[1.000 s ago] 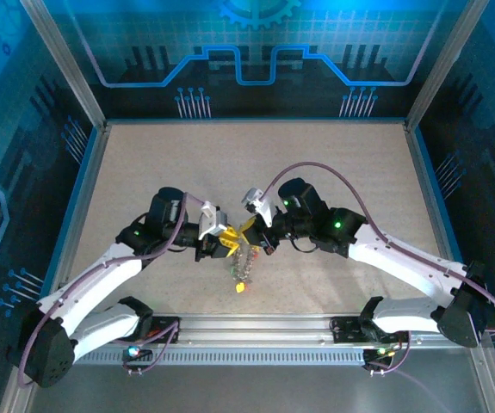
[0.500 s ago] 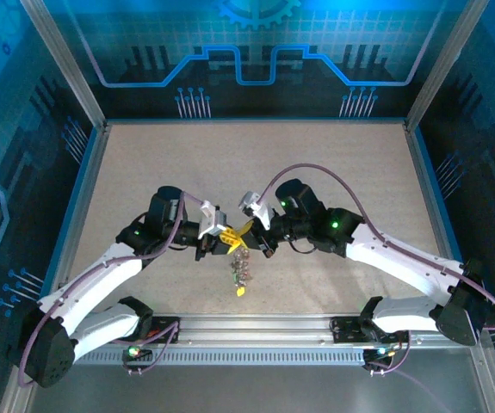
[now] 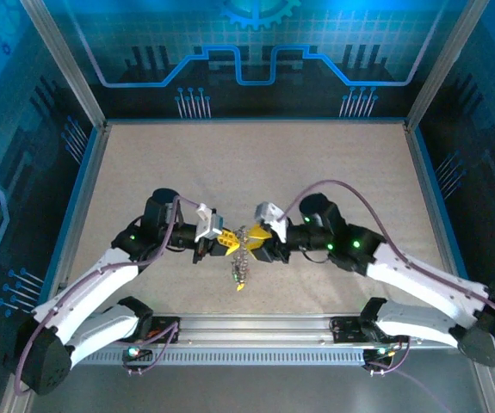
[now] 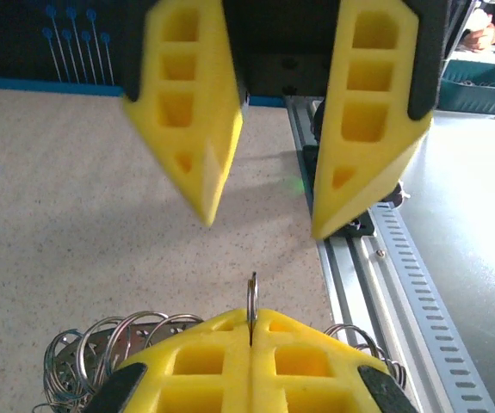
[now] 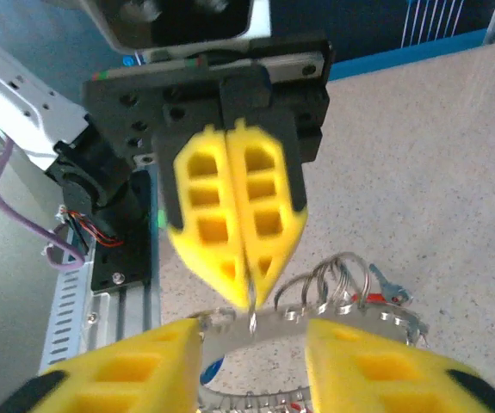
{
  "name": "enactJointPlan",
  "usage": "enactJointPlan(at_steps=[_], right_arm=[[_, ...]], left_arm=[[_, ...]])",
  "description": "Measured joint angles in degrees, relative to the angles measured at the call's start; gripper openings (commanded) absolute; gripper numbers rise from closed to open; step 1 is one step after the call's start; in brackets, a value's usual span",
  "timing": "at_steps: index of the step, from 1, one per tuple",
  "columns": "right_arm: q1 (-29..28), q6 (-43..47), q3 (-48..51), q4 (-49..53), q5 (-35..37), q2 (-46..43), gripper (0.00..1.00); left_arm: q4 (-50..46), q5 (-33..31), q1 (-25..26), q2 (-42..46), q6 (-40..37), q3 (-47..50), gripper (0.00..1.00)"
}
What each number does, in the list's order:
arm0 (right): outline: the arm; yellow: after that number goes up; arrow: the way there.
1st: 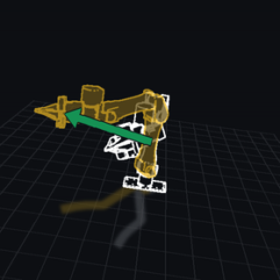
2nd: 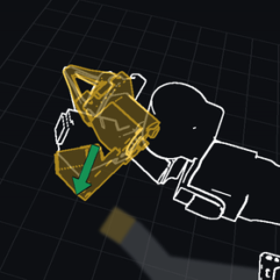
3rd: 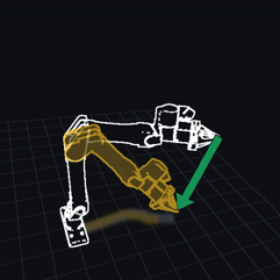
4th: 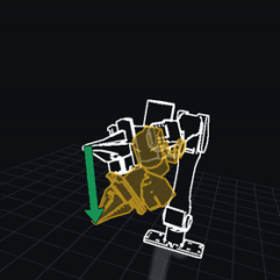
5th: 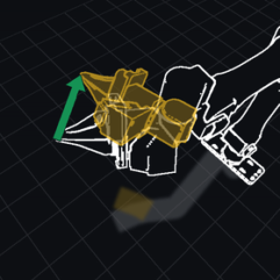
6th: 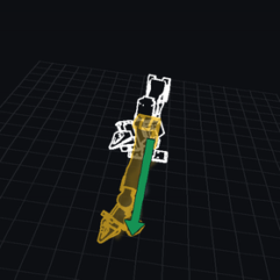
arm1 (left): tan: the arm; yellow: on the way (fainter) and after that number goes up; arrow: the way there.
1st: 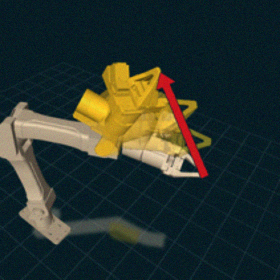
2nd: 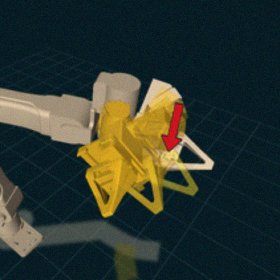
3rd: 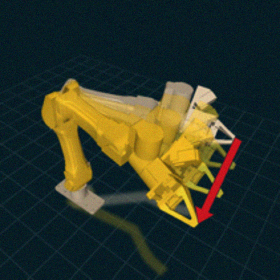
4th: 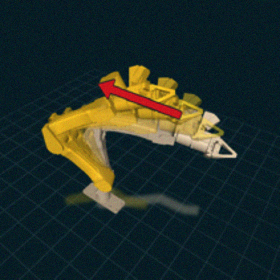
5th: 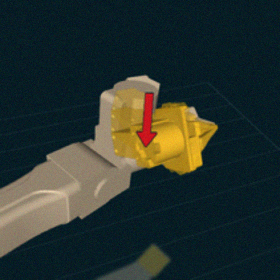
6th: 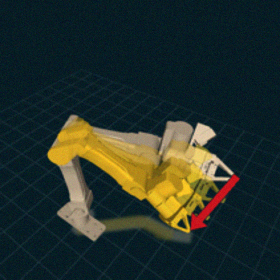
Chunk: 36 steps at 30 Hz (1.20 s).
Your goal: Put the keys on the keyring
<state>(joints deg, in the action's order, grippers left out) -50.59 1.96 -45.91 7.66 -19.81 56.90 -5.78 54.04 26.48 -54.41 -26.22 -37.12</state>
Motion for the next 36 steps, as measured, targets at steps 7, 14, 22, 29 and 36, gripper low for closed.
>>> enactJointPlan(at_steps=[7, 14, 22, 29, 36], right_arm=[[-1.27, 5.55, 13.18, -14.01, 2.86, -8.15, 0.36], [-5.31, 7.76, 14.43, -23.28, 4.66, -6.93, 0.30], [-5.97, 8.48, 14.43, -27.17, 6.14, -4.31, 0.29], [-6.10, 8.13, 14.45, -28.87, 5.46, -4.22, 0.19], [-6.10, 7.72, 15.08, -30.47, 5.55, -3.96, 0.22]], left_arm=[[8.28, 1.11, 0.35, 4.37, 6.86, 3.41, 0.00], [12.90, 1.31, 2.05, 5.25, 10.95, 4.70, 0.00], [17.35, 1.25, 3.43, 5.84, 13.31, 5.77, 0.00], [19.61, 0.63, 4.55, 5.73, 14.12, 6.21, 0.00], [20.70, -0.15, 4.79, 5.73, 14.14, 6.47, 0.00]])
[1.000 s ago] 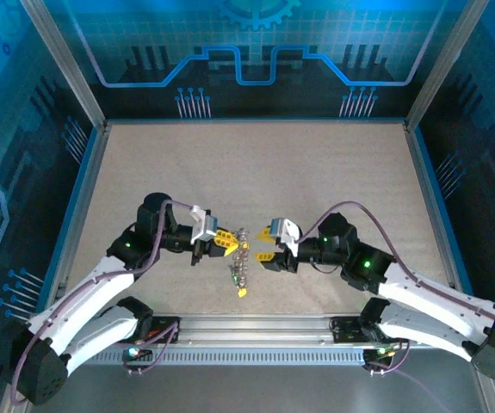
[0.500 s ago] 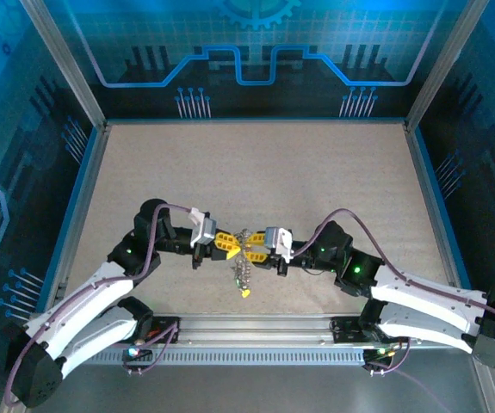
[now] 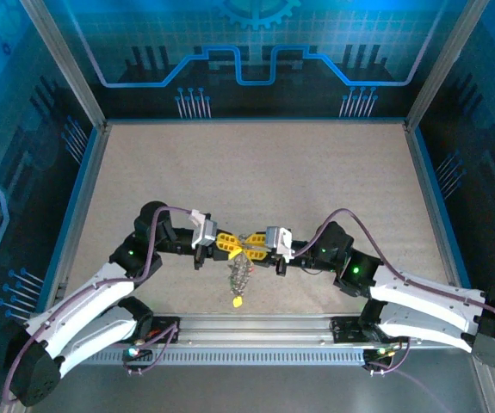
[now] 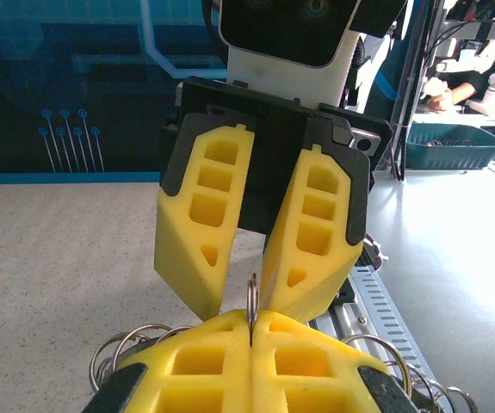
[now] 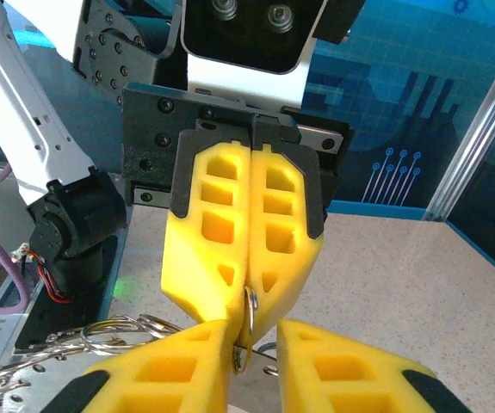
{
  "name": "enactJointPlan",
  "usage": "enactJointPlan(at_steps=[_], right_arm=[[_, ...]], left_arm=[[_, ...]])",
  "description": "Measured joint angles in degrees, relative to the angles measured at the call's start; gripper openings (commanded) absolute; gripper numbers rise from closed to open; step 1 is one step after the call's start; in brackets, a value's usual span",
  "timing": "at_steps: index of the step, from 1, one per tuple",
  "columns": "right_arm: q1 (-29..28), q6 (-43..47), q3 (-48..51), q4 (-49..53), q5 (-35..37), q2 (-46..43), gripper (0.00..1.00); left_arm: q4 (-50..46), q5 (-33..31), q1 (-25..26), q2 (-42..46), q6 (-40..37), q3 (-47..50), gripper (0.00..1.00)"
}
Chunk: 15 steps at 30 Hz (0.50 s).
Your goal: Put the keys on the keyring
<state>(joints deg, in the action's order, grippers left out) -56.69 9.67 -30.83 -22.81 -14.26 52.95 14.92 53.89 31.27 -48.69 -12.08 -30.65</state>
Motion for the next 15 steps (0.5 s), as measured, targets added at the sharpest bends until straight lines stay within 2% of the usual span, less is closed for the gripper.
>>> enactJointPlan(at_steps=[4, 7, 10, 11, 12, 13, 15], right_arm=[[0.00, -0.50, 0.52, -0.61, 0.13, 0.00, 0.17], [-0.04, -1.09, 1.18, -1.44, -0.11, -0.04, 0.00], [-0.04, -1.46, 1.51, -2.21, -0.20, -0.11, 0.00], [-0.04, -1.46, 1.77, -2.60, -0.26, -0.17, 0.00], [-0.04, -1.36, 2.08, -3.02, -0.24, -0.31, 0.00], [-0.04, -1.14, 2.38, -3.43, -0.24, -0.48, 0.00], [-0.07, -0.09, 3.41, -3.58, -0.31, -1.18, 0.00]], left_arm=[[0.92, -0.24, 0.04, -0.02, 0.17, 0.61, 0.00], [1.55, -0.74, 0.04, -0.11, 0.13, 0.90, 0.00], [1.88, -1.01, 0.13, -0.11, -0.02, 0.94, 0.00], [1.95, -1.11, 0.20, -0.11, -0.02, 0.94, 0.06], [1.95, -1.20, 0.28, -0.09, -0.07, 0.94, 0.25], [1.95, -1.51, 0.48, 0.00, -0.31, 0.94, 0.38], [1.66, -2.43, 0.87, 0.76, -0.46, 0.94, 0.50]])
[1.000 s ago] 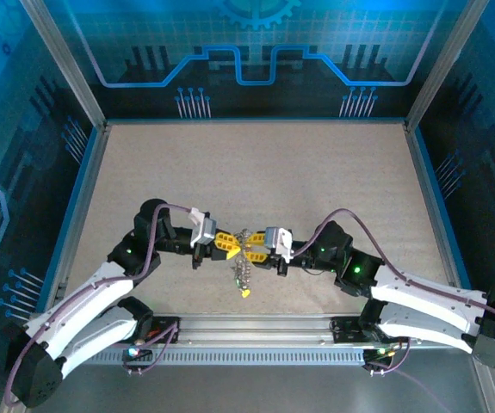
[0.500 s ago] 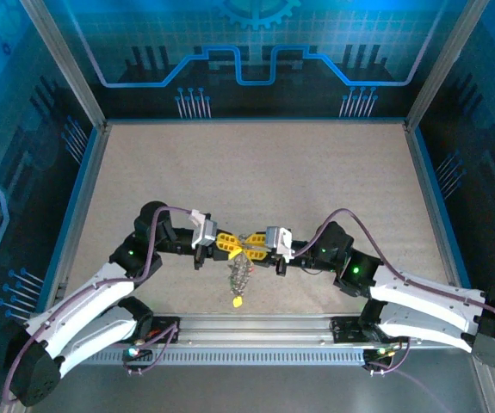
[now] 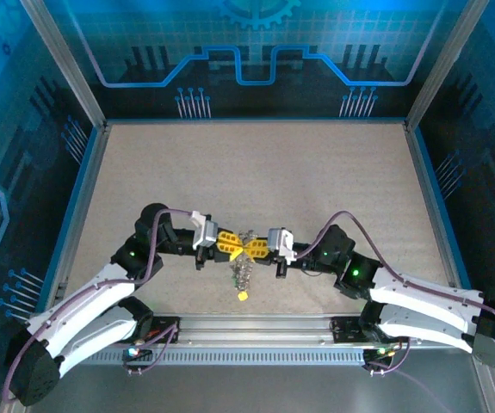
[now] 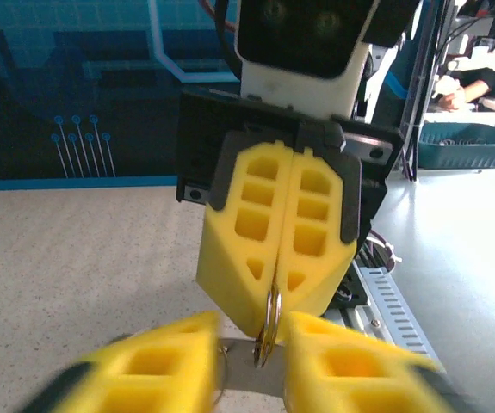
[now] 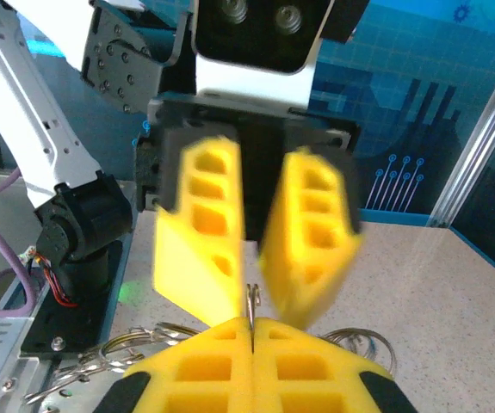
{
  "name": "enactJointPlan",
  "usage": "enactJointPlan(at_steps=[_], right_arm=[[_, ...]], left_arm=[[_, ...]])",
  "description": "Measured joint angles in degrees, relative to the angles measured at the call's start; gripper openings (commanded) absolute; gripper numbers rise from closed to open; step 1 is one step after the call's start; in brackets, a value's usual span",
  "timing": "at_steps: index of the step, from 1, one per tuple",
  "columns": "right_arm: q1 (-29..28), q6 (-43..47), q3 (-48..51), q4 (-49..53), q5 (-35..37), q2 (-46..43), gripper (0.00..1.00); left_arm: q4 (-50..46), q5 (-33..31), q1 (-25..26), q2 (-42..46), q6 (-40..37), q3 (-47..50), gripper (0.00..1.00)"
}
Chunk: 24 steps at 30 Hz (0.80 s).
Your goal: Put the keys on the keyring
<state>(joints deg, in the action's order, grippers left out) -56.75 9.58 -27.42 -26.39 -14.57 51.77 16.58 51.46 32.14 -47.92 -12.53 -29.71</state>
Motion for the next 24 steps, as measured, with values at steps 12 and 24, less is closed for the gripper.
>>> enactJointPlan(at_steps=[12, 24], right_arm=[[0.02, 16.63, 1.92, 9.64, -0.90, -12.63, 0.00], [0.02, 34.56, -4.00, 29.29, -2.38, -16.09, 0.00]], left_arm=[[-25.59, -2.78, 0.39, 9.49, -13.84, -3.39, 0.70], [-37.11, -32.20, 0.24, 4.31, 2.21, -8.07, 0.84]])
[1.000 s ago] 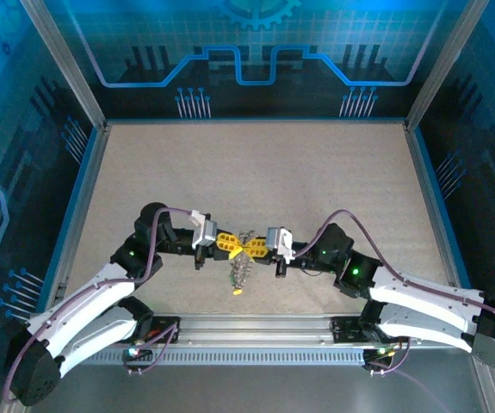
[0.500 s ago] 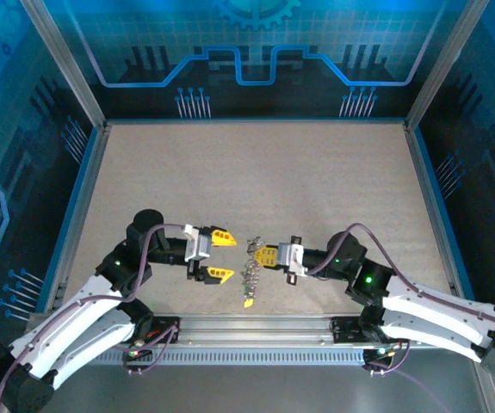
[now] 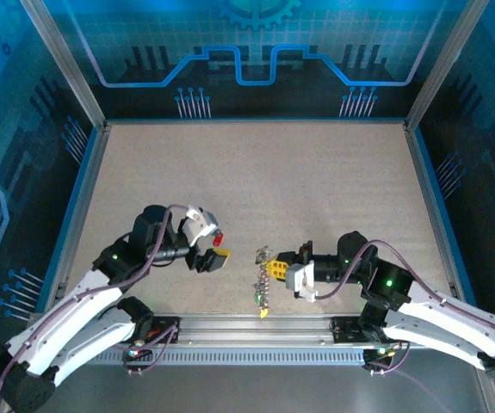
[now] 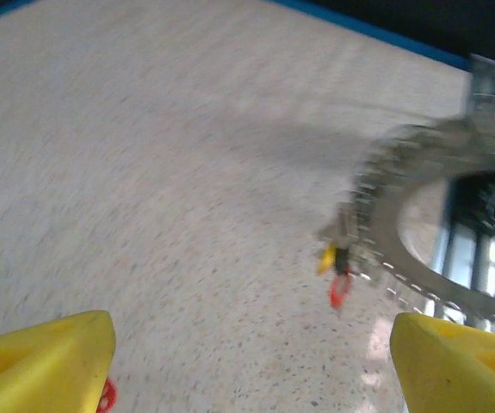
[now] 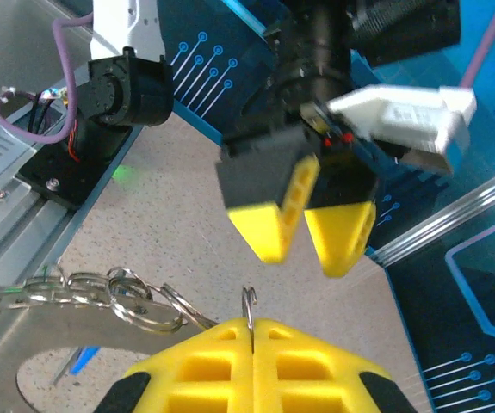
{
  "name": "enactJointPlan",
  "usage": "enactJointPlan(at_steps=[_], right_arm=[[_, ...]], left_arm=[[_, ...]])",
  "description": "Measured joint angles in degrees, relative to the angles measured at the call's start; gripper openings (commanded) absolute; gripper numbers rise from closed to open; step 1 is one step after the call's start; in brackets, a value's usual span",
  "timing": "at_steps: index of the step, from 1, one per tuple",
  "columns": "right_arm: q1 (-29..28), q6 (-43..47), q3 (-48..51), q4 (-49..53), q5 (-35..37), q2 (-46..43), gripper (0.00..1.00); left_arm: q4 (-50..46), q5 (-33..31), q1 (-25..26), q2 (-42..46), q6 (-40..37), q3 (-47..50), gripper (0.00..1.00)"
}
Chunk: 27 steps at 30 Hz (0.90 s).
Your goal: Put the keys on the keyring
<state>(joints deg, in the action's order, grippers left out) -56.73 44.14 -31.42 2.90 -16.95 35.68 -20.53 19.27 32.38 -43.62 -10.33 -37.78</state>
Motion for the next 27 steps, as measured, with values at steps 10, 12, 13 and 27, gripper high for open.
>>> enactJointPlan(at_steps=[10, 12, 13, 27], right_arm=[[-0.35, 7.93, -6.45, 10.58, 1.88, -0.07, 0.00], [-0.46, 8.94, -7.69, 13.38, 3.26, 0.42, 0.00], [-0.63, 9.55, -8.68, 15.23, 4.28, 1.01, 0.00], [-2.86, 12.13, -19.04, 34.99, 25.14, 12.87, 0.00]], left_arm=[[-5.05, -9.29, -4.85, -15.76, 23.39, -4.63, 0.72], [-6.12, -9.66, -5.68, -18.84, 25.66, -6.12, 0.71], [-6.27, -9.86, -5.81, -20.06, 26.62, -6.67, 0.71], [-7.67, -13.44, -5.81, -34.84, 30.73, -13.46, 0.49]])
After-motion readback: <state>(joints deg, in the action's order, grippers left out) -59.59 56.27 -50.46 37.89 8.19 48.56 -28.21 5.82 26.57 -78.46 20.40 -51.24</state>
